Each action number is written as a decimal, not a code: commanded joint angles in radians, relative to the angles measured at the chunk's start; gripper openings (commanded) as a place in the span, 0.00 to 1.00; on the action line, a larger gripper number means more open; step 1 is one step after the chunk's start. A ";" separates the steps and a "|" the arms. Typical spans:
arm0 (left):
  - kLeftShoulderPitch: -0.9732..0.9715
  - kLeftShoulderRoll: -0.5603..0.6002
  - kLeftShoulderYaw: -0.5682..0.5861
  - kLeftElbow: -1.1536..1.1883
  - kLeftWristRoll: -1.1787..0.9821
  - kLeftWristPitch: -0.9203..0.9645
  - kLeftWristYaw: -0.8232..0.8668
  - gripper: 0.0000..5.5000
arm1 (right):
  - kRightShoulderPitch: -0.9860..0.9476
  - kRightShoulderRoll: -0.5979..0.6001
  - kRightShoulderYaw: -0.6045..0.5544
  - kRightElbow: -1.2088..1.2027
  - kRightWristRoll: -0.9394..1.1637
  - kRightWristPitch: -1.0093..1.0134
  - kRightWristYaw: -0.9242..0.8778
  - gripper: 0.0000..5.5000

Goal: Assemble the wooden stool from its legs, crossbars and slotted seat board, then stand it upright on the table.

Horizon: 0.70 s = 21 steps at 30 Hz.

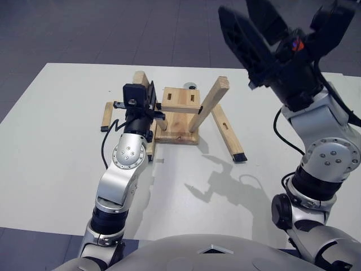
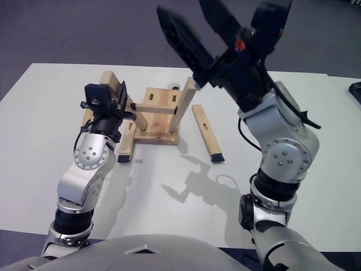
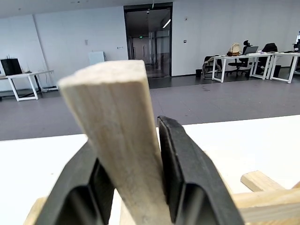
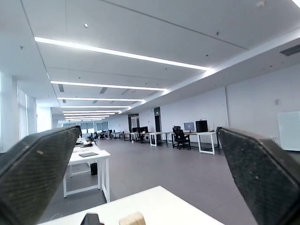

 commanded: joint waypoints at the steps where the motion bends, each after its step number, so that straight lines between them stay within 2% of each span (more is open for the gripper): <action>1: 0.070 0.224 -0.251 0.237 0.158 0.273 -0.189 0.22 | -0.063 0.045 0.008 0.023 -0.020 -0.046 -0.105 0.98; 3: 0.060 0.249 -0.248 0.253 0.161 0.286 -0.203 0.22 | -0.067 0.053 0.007 0.053 -0.052 -0.059 -0.141 0.98; 6: 0.074 0.239 -0.177 0.291 0.123 0.277 -0.200 0.22 | -0.092 0.036 -0.012 0.140 -0.138 -0.085 -0.208 0.98; 11: 0.078 0.077 0.033 0.335 -0.103 0.274 -0.219 0.22 | -0.121 0.046 -0.030 0.209 -0.211 -0.123 -0.282 0.98; 14: 0.066 0.012 0.104 0.336 -0.209 0.293 -0.229 0.22 | -0.152 0.052 -0.038 0.222 -0.220 -0.138 -0.307 0.98; 19: 0.063 0.015 0.061 0.356 -0.215 0.283 -0.235 0.22 | -0.169 0.046 -0.038 0.238 -0.224 -0.149 -0.303 0.98; 20: 0.064 0.018 0.050 0.357 -0.213 0.282 -0.240 0.28 | -0.169 0.045 -0.036 0.241 -0.223 -0.150 -0.302 0.98; 21: 0.065 0.018 0.041 0.358 -0.212 0.280 -0.246 0.30 | -0.168 0.044 -0.035 0.244 -0.222 -0.151 -0.301 0.98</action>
